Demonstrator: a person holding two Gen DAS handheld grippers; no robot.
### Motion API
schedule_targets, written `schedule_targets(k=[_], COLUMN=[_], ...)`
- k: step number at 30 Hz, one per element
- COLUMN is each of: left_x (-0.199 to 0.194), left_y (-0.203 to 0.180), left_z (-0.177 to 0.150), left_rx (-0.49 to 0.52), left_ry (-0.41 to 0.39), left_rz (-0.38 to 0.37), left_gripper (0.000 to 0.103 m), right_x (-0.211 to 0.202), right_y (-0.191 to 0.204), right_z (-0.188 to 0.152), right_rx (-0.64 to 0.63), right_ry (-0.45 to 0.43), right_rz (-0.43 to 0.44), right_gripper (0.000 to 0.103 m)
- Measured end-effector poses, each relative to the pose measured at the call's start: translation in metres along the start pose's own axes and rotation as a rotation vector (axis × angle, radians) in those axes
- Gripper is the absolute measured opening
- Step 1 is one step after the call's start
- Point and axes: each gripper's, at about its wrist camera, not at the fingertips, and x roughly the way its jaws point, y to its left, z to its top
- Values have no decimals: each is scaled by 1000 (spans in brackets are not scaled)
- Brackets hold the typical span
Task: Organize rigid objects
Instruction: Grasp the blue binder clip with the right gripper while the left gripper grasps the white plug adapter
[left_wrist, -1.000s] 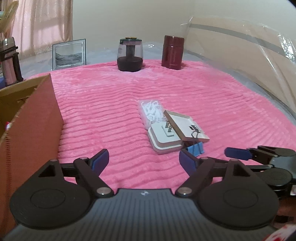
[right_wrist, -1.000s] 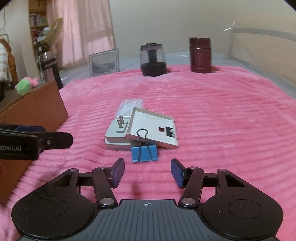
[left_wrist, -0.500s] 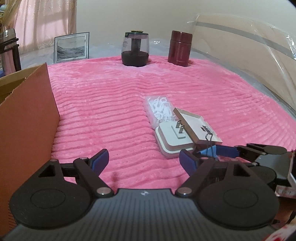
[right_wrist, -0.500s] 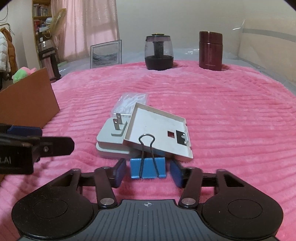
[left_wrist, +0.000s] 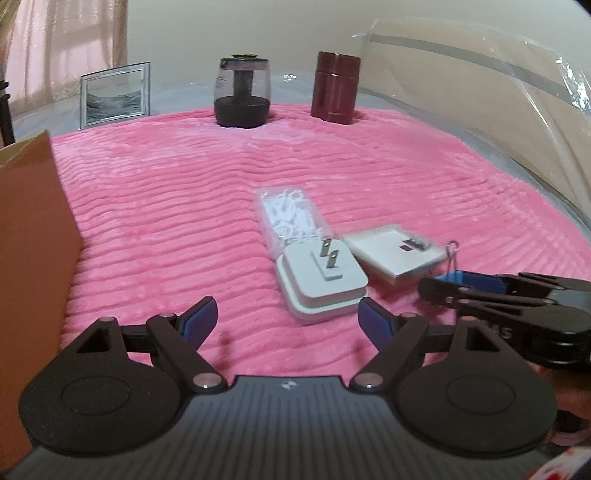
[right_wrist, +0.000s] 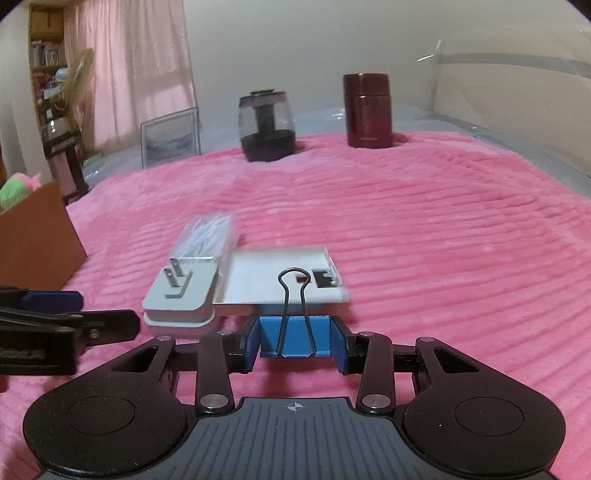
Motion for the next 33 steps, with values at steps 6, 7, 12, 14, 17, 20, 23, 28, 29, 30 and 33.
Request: schedule_targets(k=[6, 7, 12, 14, 17, 20, 23, 28, 29, 30, 33], left_x=[22, 25, 40, 48, 54, 48, 33, -18, -30, -40, -65], left_y=[-10, -12, -20, -22, -25, -26, -24, -25, -24, -23, -24], left_z=[8, 9, 14, 15, 14, 11, 4, -26, -33, -40, -61], left_rx=[14, 13, 8, -3, 3, 16, 25, 75, 74, 80, 121], left_ry=[14, 12, 12, 25, 26, 19, 26, 29, 32, 32, 34], left_rz=[-11, -16, -20, -27, -3, -6, -30, -75, -82, -90, -89], left_gripper=[80, 80, 75, 68, 65, 64, 58, 58, 58, 58, 58], right_x=[-11, -15, -31, -37, -42, -46, -53, -67, -71, -75, -88], right_y=[-16, -18, -29, -30, -28, -25, -19, 1, 4, 7, 13], right_z=[0, -2, -14, -19, -25, -27, -28, -34, -36, -39, -47], right_rx=[31, 37, 77, 90, 89, 92, 85, 71, 69, 70, 80], right_ry=[22, 22, 26, 30, 40, 41, 33, 32, 32, 34, 41], right_rz=[-59, -69, -91, -93, -92, -87, -74, -32, -26, -21, -5], right_gripper=[36, 36, 36, 36, 36, 36, 36, 36, 36, 36, 36])
